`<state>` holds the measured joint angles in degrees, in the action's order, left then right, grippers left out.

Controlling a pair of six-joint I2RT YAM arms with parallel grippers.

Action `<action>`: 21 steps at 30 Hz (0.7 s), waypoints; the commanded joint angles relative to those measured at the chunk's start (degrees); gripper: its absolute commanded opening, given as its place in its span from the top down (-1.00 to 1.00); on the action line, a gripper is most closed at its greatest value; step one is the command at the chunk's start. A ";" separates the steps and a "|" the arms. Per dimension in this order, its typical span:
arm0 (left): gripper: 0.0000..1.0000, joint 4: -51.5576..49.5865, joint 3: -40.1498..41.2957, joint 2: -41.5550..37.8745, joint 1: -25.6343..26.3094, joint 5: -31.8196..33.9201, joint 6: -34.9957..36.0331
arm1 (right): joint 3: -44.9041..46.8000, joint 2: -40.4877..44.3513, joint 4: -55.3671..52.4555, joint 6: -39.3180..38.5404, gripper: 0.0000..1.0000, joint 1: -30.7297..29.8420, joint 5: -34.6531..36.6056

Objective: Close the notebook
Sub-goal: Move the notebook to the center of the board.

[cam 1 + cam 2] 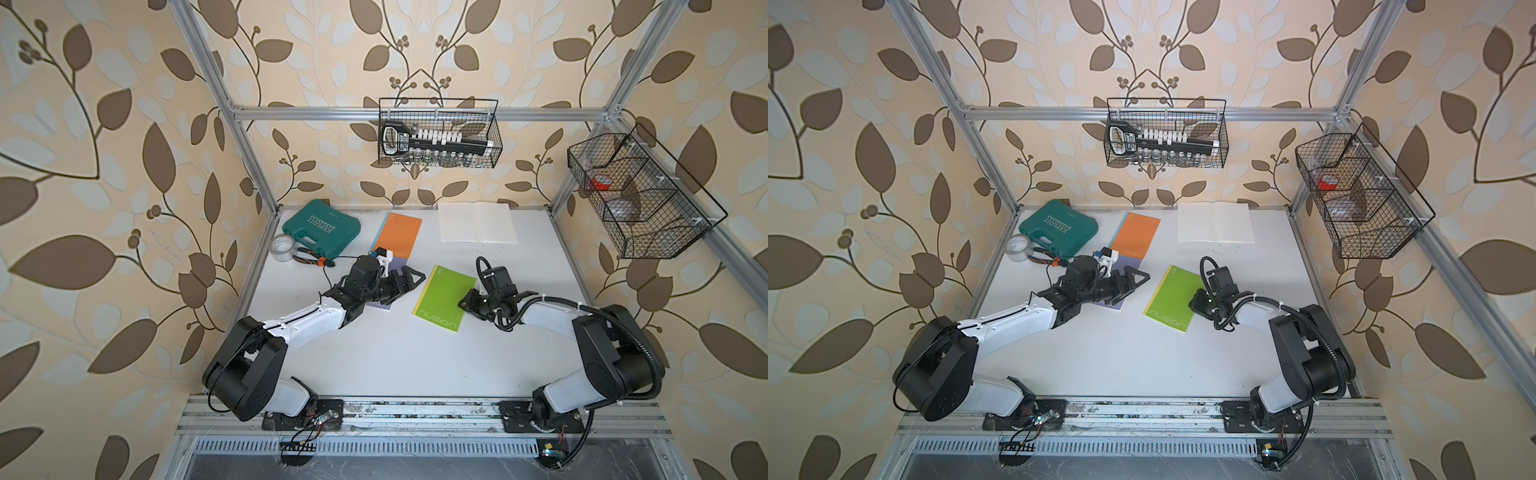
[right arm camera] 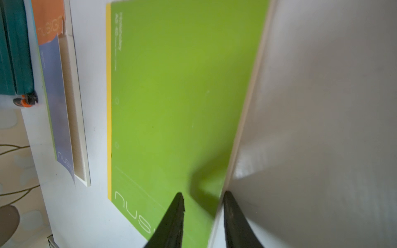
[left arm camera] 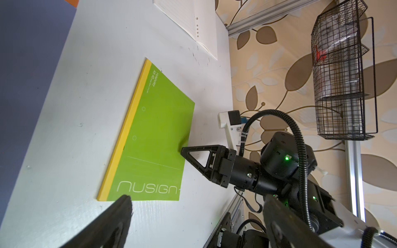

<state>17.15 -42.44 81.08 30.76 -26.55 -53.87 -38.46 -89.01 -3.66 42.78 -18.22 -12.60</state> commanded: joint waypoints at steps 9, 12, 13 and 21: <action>-0.93 -1.97 1.10 -3.91 -1.72 0.88 2.54 | -7.17 -7.37 -4.74 -1.95 0.09 1.69 9.36; -0.92 -1.69 1.07 -3.66 -1.85 0.71 2.47 | -9.77 -9.05 -5.32 -3.38 0.12 3.07 8.95; -0.93 -1.59 1.13 -3.54 -1.92 0.66 2.45 | -10.59 -9.84 -5.54 -3.64 0.15 3.01 8.73; -0.92 -0.45 1.21 -2.86 -2.07 0.62 1.92 | -12.40 -14.54 -3.79 -2.33 0.30 -2.03 6.35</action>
<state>14.76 -41.85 78.98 29.50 -26.50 -52.66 -51.64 -100.60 -3.88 39.64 -18.26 -5.41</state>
